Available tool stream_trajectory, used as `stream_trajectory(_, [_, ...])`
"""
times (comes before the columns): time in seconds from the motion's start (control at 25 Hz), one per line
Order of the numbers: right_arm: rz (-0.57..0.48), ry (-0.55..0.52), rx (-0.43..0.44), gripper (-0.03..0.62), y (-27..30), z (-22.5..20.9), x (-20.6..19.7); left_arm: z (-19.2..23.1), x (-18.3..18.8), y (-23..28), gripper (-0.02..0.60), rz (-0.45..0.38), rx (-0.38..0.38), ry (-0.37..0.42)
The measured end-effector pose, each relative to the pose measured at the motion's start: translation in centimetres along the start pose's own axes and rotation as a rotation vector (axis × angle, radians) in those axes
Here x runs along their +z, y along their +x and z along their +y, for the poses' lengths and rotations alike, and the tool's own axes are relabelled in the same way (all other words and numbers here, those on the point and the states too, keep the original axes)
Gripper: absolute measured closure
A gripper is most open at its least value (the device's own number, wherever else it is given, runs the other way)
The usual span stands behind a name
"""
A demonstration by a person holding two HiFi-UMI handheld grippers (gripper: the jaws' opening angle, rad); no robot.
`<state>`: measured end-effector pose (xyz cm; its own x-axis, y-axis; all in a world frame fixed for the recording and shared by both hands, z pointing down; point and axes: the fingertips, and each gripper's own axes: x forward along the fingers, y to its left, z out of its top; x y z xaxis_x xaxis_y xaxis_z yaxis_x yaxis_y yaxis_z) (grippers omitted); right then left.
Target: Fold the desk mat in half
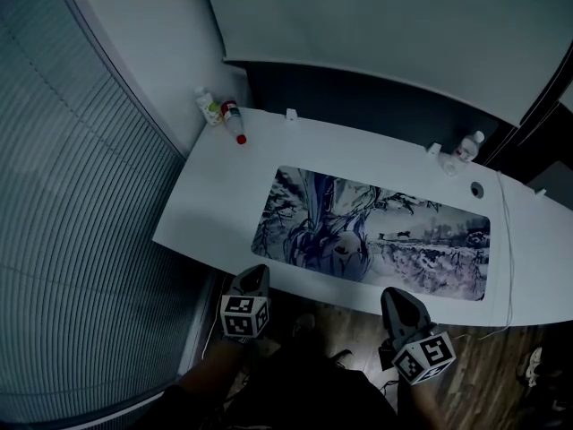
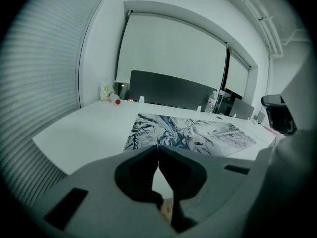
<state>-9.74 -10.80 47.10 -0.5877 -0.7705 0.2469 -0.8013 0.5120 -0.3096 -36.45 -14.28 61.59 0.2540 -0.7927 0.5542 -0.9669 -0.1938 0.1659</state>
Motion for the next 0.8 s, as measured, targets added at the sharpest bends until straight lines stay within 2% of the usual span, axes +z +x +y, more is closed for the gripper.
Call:
stream_trajectory(0.32, [-0.008,0.025,-0.041,0.574,1.8,-0.5,-0.2,2.1,0.2,2.7,0.571,0.039,-0.001,0.032])
stream_trajectory(0.64, [-0.010,0.048,-0.064,0.574,3.4,-0.7,-0.2,3.6,-0.3,4.9,0.475,0.110,-0.005,0.047])
stream_trajectory(0.8, [-0.006,0.053,-0.077,0.574,4.0,-1.0,-0.6,4.3,-0.7,6.0,0.449,0.134,-0.001,0.052])
